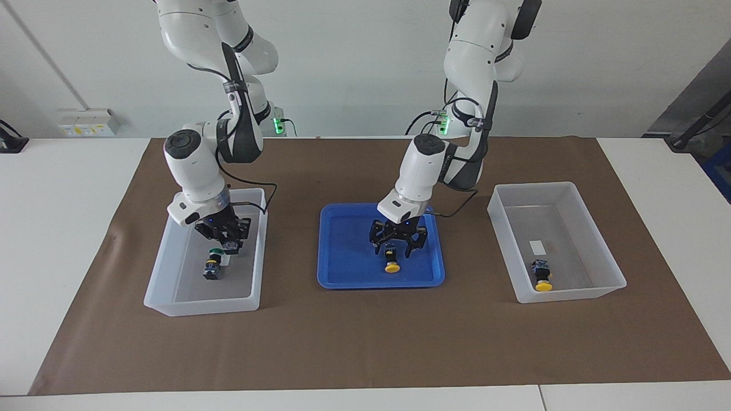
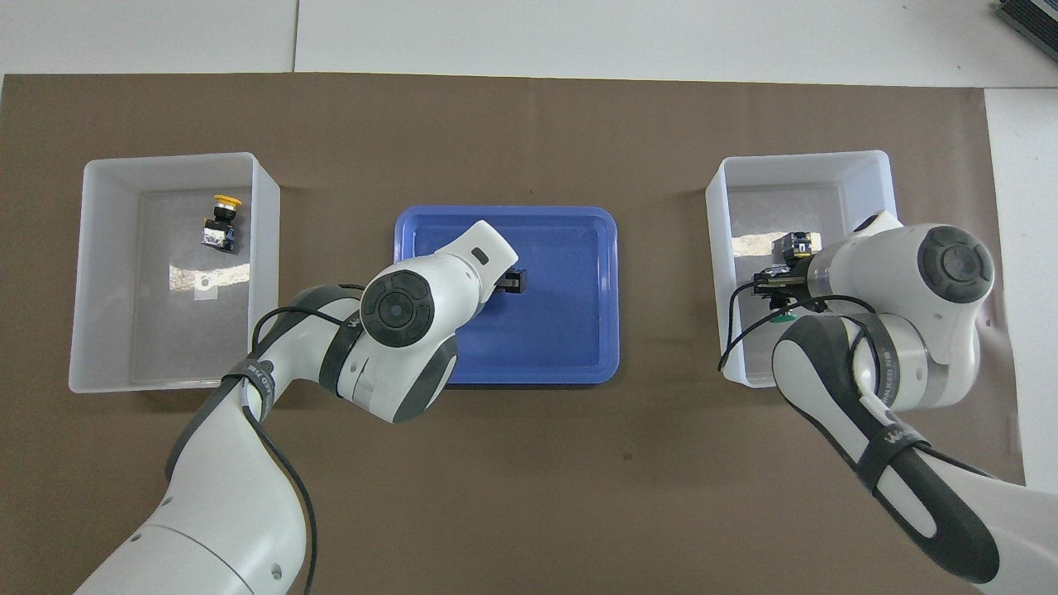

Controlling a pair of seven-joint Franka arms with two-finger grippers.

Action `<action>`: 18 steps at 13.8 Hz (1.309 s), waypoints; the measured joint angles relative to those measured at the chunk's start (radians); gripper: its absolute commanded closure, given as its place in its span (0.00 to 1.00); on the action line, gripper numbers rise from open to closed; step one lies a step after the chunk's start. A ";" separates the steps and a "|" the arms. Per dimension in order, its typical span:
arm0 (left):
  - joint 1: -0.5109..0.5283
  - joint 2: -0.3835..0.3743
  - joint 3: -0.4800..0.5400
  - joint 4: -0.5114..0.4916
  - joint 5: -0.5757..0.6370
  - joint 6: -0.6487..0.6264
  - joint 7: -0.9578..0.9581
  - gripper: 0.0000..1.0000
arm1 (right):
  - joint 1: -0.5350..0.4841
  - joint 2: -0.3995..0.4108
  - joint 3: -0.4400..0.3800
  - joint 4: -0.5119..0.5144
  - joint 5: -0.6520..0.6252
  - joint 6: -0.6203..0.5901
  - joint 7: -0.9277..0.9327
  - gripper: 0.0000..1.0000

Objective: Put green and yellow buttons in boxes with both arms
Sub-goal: 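Carry the green button to its box while the left gripper grasps the yellow button, then carry the yellow button into its box with the left gripper while the right gripper withdraws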

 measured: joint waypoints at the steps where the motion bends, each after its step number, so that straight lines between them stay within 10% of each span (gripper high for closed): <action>1: -0.008 -0.001 0.001 -0.005 0.000 0.002 -0.001 0.51 | 0.000 0.000 0.000 0.000 0.001 0.000 0.000 0.00; 4: -0.013 -0.003 0.004 -0.005 0.000 0.002 -0.004 1.00 | 0.000 -0.007 0.000 0.020 0.001 0.005 0.000 0.00; 10: 0.014 -0.059 0.033 0.002 0.000 -0.063 -0.019 1.00 | 0.000 -0.081 -0.002 0.259 0.001 -0.309 0.035 0.00; 18: 0.291 -0.257 0.044 0.028 0.000 -0.316 0.215 1.00 | -0.004 -0.168 -0.028 0.509 0.001 -0.740 0.036 0.00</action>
